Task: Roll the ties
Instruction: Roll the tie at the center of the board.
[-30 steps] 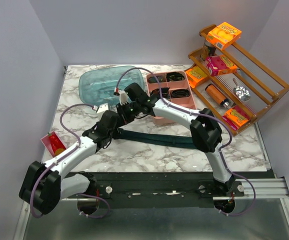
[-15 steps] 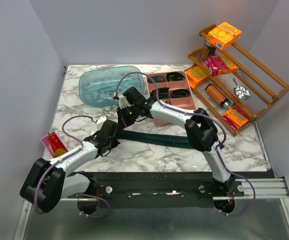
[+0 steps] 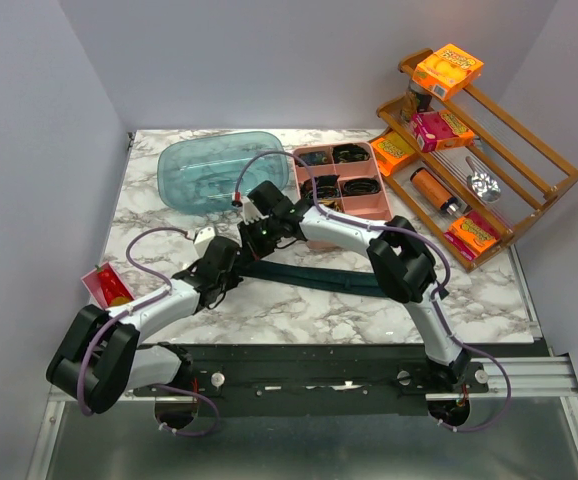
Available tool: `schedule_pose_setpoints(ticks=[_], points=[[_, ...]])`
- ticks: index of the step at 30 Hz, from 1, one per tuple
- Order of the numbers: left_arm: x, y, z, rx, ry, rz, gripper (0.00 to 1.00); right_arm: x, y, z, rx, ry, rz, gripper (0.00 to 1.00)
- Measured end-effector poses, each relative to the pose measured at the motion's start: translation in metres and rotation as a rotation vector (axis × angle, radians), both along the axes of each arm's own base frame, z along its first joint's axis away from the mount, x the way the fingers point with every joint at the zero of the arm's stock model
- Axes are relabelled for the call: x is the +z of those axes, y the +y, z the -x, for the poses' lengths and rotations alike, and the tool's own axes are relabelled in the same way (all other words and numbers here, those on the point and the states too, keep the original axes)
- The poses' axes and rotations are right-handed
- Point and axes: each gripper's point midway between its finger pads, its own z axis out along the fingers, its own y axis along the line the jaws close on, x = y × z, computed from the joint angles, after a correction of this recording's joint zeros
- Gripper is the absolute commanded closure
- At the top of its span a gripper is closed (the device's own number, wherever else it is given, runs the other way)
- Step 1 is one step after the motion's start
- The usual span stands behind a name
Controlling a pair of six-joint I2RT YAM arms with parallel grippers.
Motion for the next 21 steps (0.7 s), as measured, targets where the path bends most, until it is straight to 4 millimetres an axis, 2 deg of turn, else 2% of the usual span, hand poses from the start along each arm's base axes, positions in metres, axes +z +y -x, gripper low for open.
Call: schedule_pose_setpoints(ticks=[7, 21], points=[[0.006, 0.002, -0.009, 0.021, -0.038, 0.015, 1.0, -0.018, -0.012, 0.006, -0.007, 0.017, 0.053, 0.96], [0.009, -0.002, -0.022, 0.026, -0.08, 0.035, 1.0, -0.021, -0.014, 0.002, -0.023, 0.001, 0.07, 0.96]])
